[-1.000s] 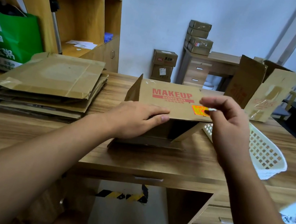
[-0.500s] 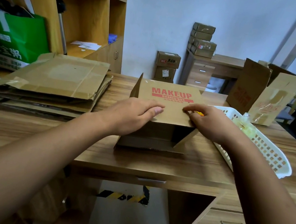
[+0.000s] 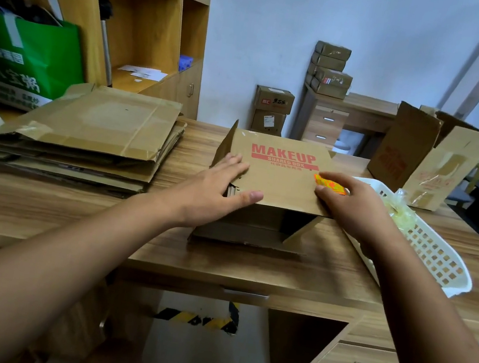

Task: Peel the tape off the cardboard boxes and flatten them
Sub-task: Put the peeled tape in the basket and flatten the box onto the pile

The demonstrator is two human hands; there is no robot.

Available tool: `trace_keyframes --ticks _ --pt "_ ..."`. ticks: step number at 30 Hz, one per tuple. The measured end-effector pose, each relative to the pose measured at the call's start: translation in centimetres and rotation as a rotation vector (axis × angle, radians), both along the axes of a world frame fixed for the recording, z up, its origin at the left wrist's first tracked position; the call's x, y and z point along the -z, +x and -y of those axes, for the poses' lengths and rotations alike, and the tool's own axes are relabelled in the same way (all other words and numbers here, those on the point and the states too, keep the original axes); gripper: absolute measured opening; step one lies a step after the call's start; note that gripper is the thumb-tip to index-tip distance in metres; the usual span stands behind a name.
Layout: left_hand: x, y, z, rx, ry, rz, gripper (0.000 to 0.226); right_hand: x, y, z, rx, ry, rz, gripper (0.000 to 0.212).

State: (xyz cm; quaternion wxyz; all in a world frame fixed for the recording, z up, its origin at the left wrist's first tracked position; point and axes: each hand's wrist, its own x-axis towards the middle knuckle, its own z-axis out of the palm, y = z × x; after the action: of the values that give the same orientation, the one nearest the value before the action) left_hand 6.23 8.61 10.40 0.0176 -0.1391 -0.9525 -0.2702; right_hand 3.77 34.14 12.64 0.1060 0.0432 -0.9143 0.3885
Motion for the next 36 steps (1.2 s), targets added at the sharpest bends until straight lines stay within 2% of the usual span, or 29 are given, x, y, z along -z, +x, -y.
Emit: trace_keyframes --ticks 3,6,9,14,18,22,25,29,33,36 --pt "-0.2 0.2 0.5 -0.001 -0.001 0.003 0.093 0.2 0.0 0.0 0.035 -0.112 0.072 0.052" --pt "-0.3 0.3 0.9 0.0 -0.01 0.001 0.096 0.3 0.0 0.6 0.018 -0.364 0.275 0.054" --pt "-0.6 0.4 1.2 -0.011 -0.036 -0.001 0.095 0.6 -0.4 0.8 -0.01 -0.493 0.358 0.057" --pt "0.3 0.7 2.1 -0.011 -0.068 0.047 0.085 1.9 -0.2 1.4 0.0 -0.633 0.395 0.045" --pt "2.0 0.7 2.1 0.041 -0.155 0.116 0.085 4.1 -0.2 1.5 0.007 -0.547 0.391 0.05" --pt "2.7 0.3 2.0 0.049 -0.11 0.104 0.061 5.6 0.0 1.0 0.026 -0.43 0.406 0.053" --pt "3.4 0.0 2.3 0.026 -0.09 0.078 0.051 6.4 0.2 0.7 0.05 -0.275 0.32 0.05" --pt "4.7 -0.2 2.6 0.005 -0.111 0.036 0.057 7.3 0.1 0.7 0.049 0.046 0.207 0.049" --pt "5.5 -0.2 3.3 -0.041 -0.136 0.049 0.069 8.2 0.1 1.2 0.037 0.359 0.224 0.057" --pt "6.3 -0.3 4.0 -0.05 -0.237 0.059 0.073 8.5 0.3 1.8 -0.053 0.45 0.177 0.064"
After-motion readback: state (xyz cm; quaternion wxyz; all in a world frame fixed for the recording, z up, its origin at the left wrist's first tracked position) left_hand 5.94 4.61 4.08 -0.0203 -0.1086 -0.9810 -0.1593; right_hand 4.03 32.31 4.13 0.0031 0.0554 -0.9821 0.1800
